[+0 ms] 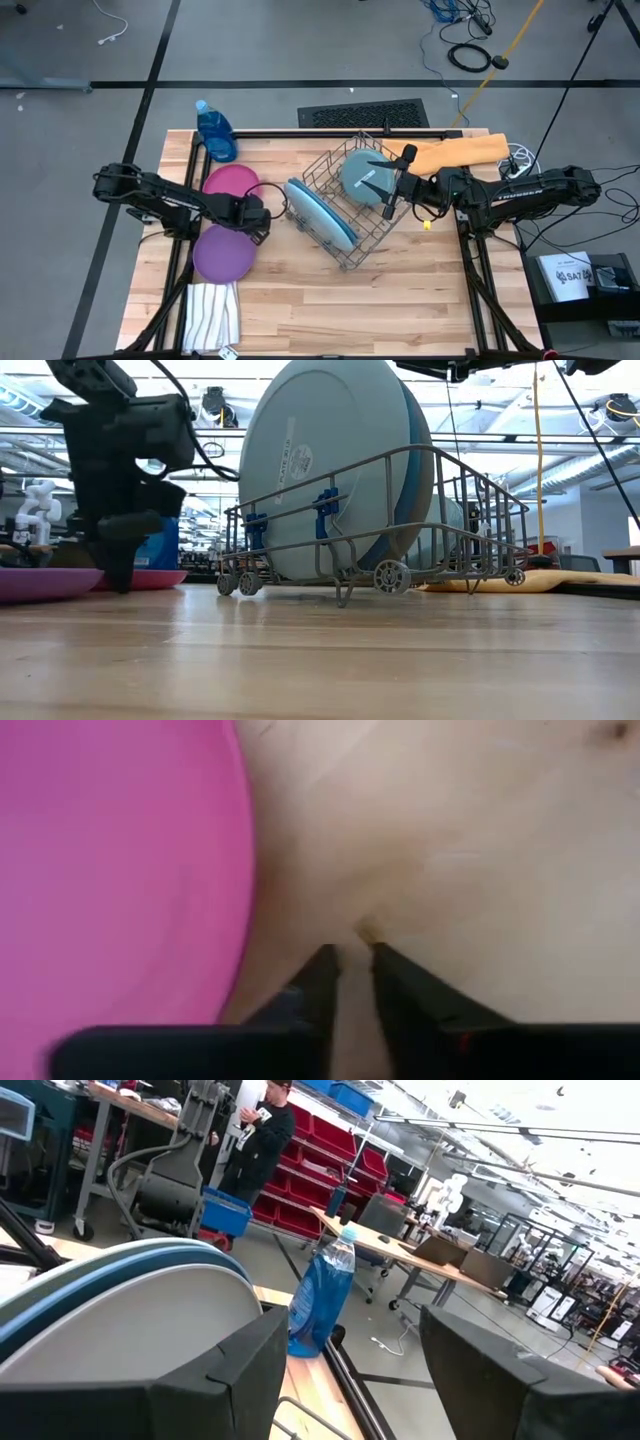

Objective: Sort dishes
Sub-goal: Put the pink plate into the dish rack

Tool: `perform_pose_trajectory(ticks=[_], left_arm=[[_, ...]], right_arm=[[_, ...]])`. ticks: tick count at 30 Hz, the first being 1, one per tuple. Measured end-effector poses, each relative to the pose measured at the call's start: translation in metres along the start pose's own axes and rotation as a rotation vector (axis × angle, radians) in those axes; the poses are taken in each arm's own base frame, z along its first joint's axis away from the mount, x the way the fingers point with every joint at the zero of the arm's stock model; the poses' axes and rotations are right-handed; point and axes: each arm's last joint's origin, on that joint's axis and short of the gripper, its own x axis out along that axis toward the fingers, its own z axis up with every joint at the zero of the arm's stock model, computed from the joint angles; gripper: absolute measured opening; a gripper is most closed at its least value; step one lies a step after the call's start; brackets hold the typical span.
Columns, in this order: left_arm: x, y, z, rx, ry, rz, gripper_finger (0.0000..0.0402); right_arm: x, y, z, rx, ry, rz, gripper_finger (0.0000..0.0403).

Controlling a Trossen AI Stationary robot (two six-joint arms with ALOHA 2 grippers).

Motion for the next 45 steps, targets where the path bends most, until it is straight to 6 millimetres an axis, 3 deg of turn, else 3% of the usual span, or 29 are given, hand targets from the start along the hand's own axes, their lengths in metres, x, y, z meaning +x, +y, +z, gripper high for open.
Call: perform_pose_trajectory(ticks=[3,8,13,16,19,22,30,33,41,45], left_arm=[[-0.001,-0.002,0.002,0.018,-0.010,-0.017,0.0011],[-0.007,-0.008,0.007,0.055,0.005,-0.057,0.0002],[-0.032,-0.016,0.021,0.065,0.020,-0.071,0.0001],[-0.052,-0.018,0.030,0.098,-0.007,-0.017,0.0001],[-0.060,-0.013,0.032,0.163,-0.036,0.097,0.0002],[-0.054,-0.005,0.032,0.208,-0.042,0.158,0.0027],[-0.029,0.006,0.023,0.168,0.045,0.122,0.0183],[-0.023,0.010,0.020,0.164,0.069,0.120,0.0215],[0.001,0.016,0.014,0.116,0.086,0.002,0.0222],[0.005,0.021,0.013,0.101,0.100,0.013,0.0195]], right_arm=[[0.000,0.000,0.000,0.000,0.000,0.000,0.0222],[0.000,0.000,0.000,0.000,-0.001,0.000,0.0222],[0.000,0.000,0.000,-0.003,0.000,0.000,0.0222],[0.000,0.000,0.000,-0.003,-0.001,0.000,0.0222],[0.000,0.000,0.000,-0.004,0.000,0.000,0.0222],[0.000,0.000,0.000,-0.004,0.000,0.000,0.0222],[0.000,0.001,0.000,-0.007,0.000,0.004,0.0222],[0.000,0.001,0.000,-0.007,-0.002,0.003,0.0222],[0.000,0.001,0.000,-0.004,-0.002,0.003,0.0222],[0.000,0.000,0.001,0.002,-0.005,0.001,0.0222]])
